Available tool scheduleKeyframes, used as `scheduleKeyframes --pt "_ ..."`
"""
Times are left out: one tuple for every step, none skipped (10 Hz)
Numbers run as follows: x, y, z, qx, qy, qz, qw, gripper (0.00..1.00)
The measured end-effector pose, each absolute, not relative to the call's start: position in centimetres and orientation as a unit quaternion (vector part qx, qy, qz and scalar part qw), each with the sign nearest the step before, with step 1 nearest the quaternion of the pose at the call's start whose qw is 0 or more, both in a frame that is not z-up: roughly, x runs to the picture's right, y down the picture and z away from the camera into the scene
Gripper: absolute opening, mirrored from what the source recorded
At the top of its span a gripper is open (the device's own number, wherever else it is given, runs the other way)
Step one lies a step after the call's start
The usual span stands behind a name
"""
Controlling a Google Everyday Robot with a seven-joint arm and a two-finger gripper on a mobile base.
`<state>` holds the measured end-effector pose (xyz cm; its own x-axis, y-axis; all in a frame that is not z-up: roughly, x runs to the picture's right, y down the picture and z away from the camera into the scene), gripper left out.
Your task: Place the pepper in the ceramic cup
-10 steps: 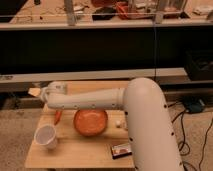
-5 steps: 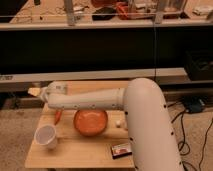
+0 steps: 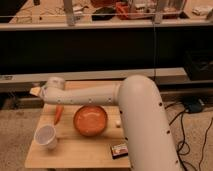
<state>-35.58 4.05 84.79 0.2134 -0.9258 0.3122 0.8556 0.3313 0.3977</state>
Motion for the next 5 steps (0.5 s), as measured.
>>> scheduleKeyframes --pt "-35.1 4.2 84.7 0.025 -0.24 -0.592 0.769 0.8" --pt "-34.3 4.2 84.6 -0.004 -0.229 -0.601 0.766 0.8" --pt "-33.3 4.1 84.3 -0.02 -0.23 -0.605 0.762 0.8" --pt "-32.6 4.2 84.2 -0.024 -0.234 -0.605 0.76 0.8" --pt "-32.0 4.2 84.0 -0.025 -0.238 -0.604 0.76 0.8"
